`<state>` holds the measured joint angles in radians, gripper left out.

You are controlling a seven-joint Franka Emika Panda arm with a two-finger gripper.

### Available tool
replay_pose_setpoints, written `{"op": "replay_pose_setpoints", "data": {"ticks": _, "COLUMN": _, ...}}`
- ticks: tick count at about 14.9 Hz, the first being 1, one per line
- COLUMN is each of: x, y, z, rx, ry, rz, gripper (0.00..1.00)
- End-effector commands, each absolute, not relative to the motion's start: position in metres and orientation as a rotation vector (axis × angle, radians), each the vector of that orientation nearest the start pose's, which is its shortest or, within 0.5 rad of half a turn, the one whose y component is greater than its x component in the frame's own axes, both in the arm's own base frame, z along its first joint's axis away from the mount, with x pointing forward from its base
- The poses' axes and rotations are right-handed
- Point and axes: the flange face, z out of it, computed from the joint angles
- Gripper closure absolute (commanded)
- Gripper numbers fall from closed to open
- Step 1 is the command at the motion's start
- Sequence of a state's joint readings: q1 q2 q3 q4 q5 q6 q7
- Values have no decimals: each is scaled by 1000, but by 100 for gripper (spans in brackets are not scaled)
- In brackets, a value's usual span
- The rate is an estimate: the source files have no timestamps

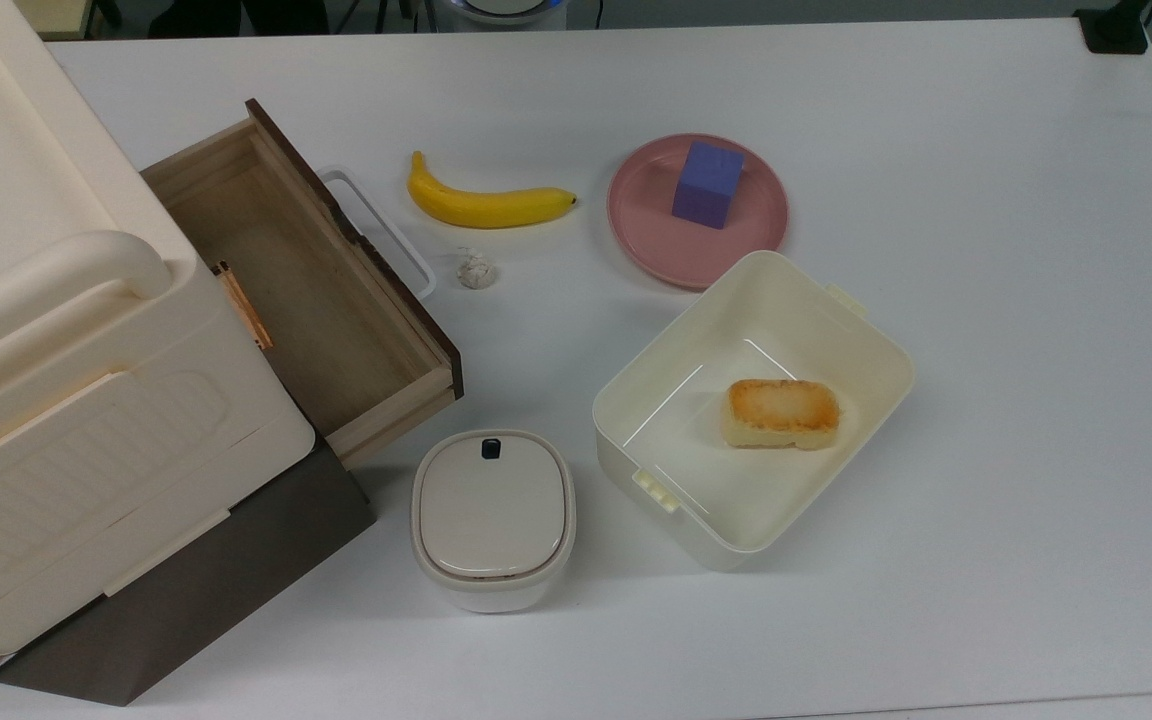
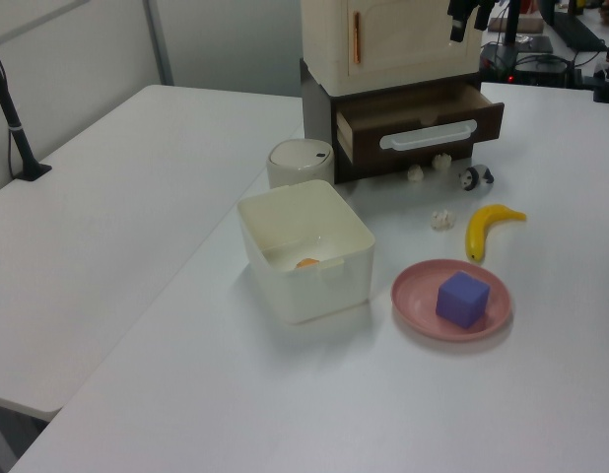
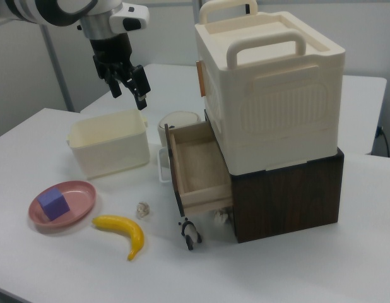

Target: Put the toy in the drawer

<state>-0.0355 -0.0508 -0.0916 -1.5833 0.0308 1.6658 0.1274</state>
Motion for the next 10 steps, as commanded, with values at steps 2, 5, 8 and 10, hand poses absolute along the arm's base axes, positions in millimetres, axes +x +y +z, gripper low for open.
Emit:
{"op": "replay_pose_setpoints", "data": {"ticks": 2, "x": 540, "y": -56, "z": 654, "rx": -3062, "ry": 356, "rz": -196, "gripper": 0}}
{"op": "replay_pose_setpoints", "data": {"ticks": 5, "x": 539, "y": -57, "z": 654, "rx": -3063, "ry": 356, "rz": -193, "gripper": 0}}
{"op": "replay_pose_setpoints", "data": {"ticks": 8, "x": 539, "y": -55, "z": 654, "rx": -3066, "ry": 352, "rz": -186, "gripper": 0}}
{"op": "replay_pose_setpoints", "data": {"ticks": 10, "x": 539, "y": -55, "z": 654, "rx": -3069, "ry": 352, "rz": -184, "gripper": 0}}
